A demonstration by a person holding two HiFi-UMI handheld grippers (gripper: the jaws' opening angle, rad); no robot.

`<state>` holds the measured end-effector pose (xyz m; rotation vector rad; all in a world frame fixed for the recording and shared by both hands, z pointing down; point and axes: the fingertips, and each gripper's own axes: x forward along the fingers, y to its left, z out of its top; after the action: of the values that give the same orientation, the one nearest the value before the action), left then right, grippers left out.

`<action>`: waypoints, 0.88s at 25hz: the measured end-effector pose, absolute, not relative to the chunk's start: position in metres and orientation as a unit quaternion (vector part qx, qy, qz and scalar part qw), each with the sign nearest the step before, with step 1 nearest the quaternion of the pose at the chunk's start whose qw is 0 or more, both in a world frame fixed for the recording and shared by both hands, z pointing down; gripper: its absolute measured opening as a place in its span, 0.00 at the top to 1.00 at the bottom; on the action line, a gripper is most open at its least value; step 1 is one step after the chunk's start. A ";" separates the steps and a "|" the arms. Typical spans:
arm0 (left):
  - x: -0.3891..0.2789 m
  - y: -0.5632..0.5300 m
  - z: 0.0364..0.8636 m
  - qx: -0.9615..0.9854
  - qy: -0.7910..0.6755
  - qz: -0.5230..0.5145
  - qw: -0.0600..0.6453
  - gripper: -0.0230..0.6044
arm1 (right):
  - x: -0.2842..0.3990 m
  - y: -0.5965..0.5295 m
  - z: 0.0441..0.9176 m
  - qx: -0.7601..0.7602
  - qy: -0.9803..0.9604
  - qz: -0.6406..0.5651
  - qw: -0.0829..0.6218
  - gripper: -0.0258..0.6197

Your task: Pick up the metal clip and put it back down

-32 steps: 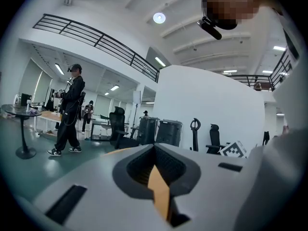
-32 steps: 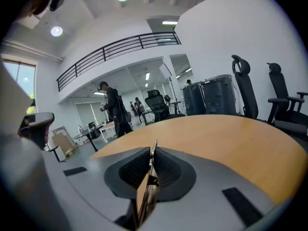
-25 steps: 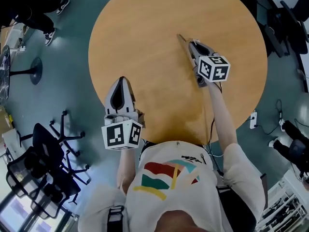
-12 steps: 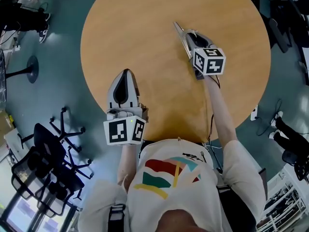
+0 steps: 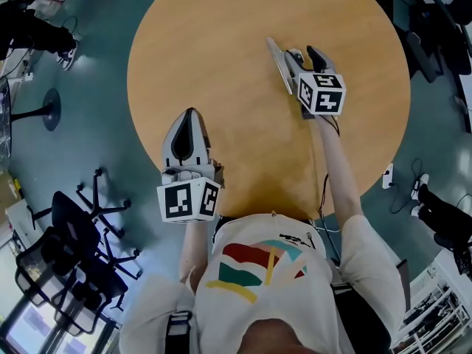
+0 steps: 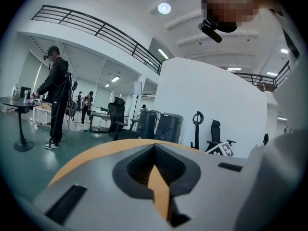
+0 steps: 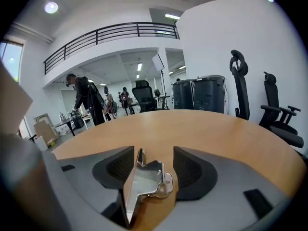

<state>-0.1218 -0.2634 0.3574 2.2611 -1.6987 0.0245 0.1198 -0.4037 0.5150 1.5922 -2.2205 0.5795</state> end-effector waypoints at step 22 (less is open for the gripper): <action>-0.107 -0.137 0.194 0.835 -0.540 -0.098 0.036 0.89 | 0.069 -0.158 0.189 0.539 -0.841 0.008 -0.050 0.94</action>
<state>-0.1067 -0.1373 0.1936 2.5657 -1.6590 -0.3003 0.0686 -0.1579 0.1895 1.7479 -2.7299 0.0257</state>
